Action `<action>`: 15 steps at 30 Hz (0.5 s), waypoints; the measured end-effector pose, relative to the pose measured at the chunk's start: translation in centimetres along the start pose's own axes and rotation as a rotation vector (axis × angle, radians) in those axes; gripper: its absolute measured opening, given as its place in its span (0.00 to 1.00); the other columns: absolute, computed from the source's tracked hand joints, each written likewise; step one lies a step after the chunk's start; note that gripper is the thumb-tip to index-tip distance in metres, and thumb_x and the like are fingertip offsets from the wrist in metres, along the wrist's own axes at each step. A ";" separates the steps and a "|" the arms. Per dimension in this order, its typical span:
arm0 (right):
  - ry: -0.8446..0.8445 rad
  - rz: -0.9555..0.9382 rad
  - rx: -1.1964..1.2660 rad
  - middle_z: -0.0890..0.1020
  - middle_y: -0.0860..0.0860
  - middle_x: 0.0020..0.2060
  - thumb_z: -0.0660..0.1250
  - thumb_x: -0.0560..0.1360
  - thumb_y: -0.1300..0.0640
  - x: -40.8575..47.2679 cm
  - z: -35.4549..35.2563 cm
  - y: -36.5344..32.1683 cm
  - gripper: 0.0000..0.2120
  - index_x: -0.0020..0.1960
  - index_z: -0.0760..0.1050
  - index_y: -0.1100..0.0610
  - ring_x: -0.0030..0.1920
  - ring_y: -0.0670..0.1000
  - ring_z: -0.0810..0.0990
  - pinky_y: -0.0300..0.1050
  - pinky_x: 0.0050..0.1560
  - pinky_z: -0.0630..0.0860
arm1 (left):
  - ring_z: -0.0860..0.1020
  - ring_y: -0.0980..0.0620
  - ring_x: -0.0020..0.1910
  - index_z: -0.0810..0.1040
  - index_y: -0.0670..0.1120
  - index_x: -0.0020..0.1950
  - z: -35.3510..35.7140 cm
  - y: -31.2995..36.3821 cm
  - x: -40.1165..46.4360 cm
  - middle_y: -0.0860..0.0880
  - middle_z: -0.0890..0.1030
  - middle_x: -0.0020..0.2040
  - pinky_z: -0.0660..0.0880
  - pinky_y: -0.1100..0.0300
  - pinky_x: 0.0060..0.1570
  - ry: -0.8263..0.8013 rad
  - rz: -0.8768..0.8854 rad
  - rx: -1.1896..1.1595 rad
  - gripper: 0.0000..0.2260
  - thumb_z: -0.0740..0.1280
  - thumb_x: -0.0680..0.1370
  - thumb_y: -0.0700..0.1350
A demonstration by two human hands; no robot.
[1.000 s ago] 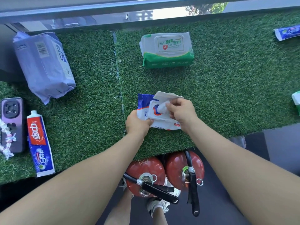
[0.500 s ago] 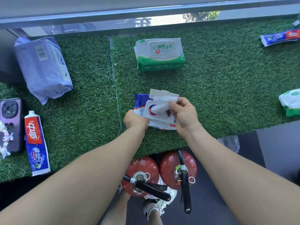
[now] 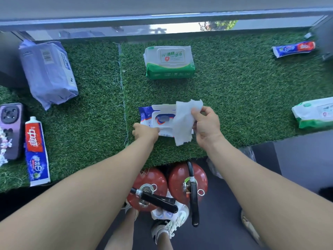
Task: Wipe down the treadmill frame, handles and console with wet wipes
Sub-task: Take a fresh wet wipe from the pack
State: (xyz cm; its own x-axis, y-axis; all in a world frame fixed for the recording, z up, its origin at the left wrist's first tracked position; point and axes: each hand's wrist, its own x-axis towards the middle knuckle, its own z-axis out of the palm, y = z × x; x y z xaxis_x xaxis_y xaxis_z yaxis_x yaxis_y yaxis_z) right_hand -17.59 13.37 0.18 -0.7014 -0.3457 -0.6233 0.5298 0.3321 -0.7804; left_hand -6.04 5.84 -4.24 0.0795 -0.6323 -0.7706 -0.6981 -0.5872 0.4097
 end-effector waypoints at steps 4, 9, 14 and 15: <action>-0.046 0.025 -0.006 0.75 0.52 0.34 0.62 0.78 0.66 -1.7 -0.5 -0.4 0.10 0.40 0.71 0.56 0.29 0.47 0.69 0.35 0.22 0.64 | 0.65 0.44 0.65 0.64 0.42 0.68 -1.6 1.3 -3.4 0.43 0.62 0.67 0.66 0.53 0.60 0.182 0.280 0.157 0.23 0.67 0.76 0.47; -0.154 0.048 0.018 0.77 0.52 0.35 0.62 0.78 0.66 -4.5 -0.5 -1.1 0.09 0.42 0.73 0.56 0.30 0.47 0.72 0.38 0.26 0.64 | 0.75 0.51 0.50 0.74 0.44 0.58 -2.2 0.7 -7.8 0.49 0.76 0.51 0.71 0.58 0.52 -0.230 0.494 -0.076 0.14 0.70 0.75 0.47; -0.223 0.056 -0.004 0.78 0.52 0.34 0.63 0.77 0.67 -7.2 -1.4 -2.4 0.06 0.44 0.74 0.59 0.22 0.40 0.73 0.32 0.19 0.64 | 0.71 0.54 0.37 0.74 0.45 0.46 -2.9 0.9 -9.8 0.53 0.74 0.38 0.70 0.62 0.39 -0.084 0.537 -0.142 0.09 0.73 0.73 0.43; -0.254 0.051 -0.050 0.78 0.53 0.36 0.64 0.77 0.67 -7.6 -1.7 -2.7 0.03 0.47 0.75 0.61 0.21 0.39 0.73 0.31 0.19 0.65 | 0.71 0.55 0.36 0.73 0.45 0.45 -3.2 1.0 -10.1 0.53 0.74 0.37 0.68 0.64 0.36 -0.056 0.541 -0.140 0.08 0.72 0.73 0.42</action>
State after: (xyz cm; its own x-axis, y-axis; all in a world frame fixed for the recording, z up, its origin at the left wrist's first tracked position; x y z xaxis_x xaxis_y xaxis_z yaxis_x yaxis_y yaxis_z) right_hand -14.46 16.58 7.13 -0.5291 -0.5342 -0.6593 0.5329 0.3954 -0.7481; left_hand -5.30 10.03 5.48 -0.3040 -0.8364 -0.4560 -0.5276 -0.2507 0.8116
